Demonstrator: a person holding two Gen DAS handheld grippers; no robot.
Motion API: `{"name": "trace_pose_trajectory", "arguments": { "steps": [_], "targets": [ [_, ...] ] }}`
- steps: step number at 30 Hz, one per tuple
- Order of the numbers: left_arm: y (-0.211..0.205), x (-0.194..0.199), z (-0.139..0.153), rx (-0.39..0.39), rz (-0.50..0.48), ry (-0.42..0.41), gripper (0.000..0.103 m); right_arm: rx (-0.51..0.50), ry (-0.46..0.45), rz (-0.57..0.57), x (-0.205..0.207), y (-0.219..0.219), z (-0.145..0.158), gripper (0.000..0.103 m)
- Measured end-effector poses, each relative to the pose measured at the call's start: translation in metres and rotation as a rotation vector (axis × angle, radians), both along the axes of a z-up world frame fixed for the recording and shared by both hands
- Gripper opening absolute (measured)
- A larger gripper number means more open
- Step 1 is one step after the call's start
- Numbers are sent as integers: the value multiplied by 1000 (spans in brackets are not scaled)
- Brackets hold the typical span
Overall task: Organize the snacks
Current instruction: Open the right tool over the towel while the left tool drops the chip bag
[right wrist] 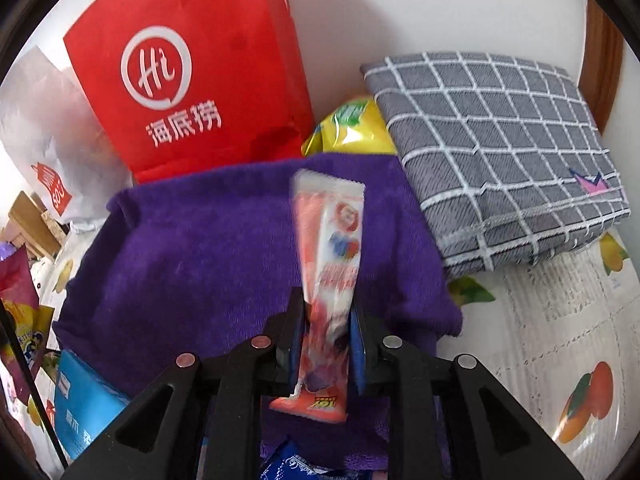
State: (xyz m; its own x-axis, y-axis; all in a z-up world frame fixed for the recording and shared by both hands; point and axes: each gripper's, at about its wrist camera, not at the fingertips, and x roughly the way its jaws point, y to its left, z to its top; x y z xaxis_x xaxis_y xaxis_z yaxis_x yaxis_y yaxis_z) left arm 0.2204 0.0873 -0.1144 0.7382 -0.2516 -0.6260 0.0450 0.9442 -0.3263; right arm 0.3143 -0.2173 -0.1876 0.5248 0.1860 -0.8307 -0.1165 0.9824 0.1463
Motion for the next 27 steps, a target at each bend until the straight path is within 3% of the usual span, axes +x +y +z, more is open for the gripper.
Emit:
{"name": "trace_pose_trajectory", "arguments": {
  "steps": [5,11,22,27],
  "targets": [
    [3,1,-2,-11,6,10,54,-8,5,-5,-11,-4,4,40],
    [5,13,-6,-27,13,44,54,-28,-5,-1,-30,-7,16,40],
    [-1,65,-3,-19,46,92,54,49,-87,10,-55,-14,44,40],
    [-3,93,-20,15,79,179,54,24,-125,20,-62,-11,50,40]
  ]
}}
